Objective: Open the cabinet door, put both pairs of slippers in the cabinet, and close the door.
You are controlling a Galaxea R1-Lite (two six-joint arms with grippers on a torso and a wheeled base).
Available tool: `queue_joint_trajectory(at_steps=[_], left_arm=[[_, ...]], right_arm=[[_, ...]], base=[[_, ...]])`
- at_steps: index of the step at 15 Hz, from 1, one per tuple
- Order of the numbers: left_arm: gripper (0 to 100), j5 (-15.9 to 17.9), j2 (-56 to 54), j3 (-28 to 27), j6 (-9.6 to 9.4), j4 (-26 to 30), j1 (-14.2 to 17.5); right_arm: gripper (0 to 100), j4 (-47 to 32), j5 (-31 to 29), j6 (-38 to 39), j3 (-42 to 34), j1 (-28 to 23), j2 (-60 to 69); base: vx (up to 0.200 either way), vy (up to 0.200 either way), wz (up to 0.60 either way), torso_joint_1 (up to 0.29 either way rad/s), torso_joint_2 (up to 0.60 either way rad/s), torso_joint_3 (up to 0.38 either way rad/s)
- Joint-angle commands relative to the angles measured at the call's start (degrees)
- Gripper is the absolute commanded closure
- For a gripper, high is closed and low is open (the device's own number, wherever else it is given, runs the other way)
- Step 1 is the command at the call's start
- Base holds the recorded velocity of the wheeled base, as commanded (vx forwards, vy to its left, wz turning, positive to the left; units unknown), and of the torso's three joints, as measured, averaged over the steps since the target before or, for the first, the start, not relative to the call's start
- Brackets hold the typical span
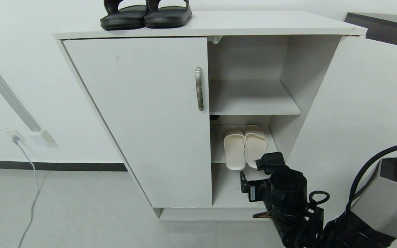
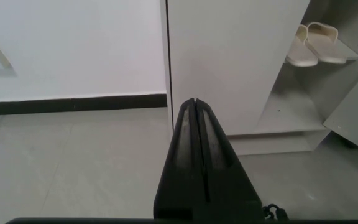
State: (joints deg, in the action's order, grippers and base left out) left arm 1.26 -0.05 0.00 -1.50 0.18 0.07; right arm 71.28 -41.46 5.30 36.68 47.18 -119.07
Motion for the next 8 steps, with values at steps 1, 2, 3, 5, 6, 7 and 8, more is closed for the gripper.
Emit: queue_joint_trajectory(at_steps=[1,2,3,5,6,7,8], left_arm=[[100,0.1,0.0,0.0,0.01,0.0,0.0],[100,0.1,0.0,0.0,0.01,0.0,0.0],[100,0.1,0.0,-0.1,0.01,0.1,0.0],[100,0.1,0.0,-0.1,0.01,0.0,0.0],[100,0.1,0.0,0.0,0.01,0.1,0.0],[100,0.1,0.0,0.0,0.01,0.1,0.0],[100,0.1,0.0,0.0,0.01,0.0,0.0]], right_arm=[[0,0.1,-0.1,0.0,-0.1,0.0,0.4],[0,0.0,-0.9,-0.2,-0.2,0.1,0.9],[0,0.0,-1.1,-0.5,-0.2,0.1,0.9],[0,0.0,-1.2,-0.6,-0.3,0.1,1.0],[0,0.0,-1.2,-0.5,-0.3,0.2,1.0],[0,0.1,-1.3,-0.6,-0.3,0.1,1.0],[0,0.3,-1.3,-0.6,-0.5,0.1,1.0]], base=[[0.000,0.000,0.00,-0.002,0.00,0.129],[0.000,0.000,0.00,-0.007,0.00,0.144],[0.000,0.000,0.00,0.002,0.00,0.183],[0.000,0.000,0.00,0.005,0.00,0.195],[0.000,0.000,0.00,0.002,0.00,0.203],[0.000,0.000,0.00,0.002,0.00,0.203],[0.000,0.000,0.00,0.002,0.00,0.212]])
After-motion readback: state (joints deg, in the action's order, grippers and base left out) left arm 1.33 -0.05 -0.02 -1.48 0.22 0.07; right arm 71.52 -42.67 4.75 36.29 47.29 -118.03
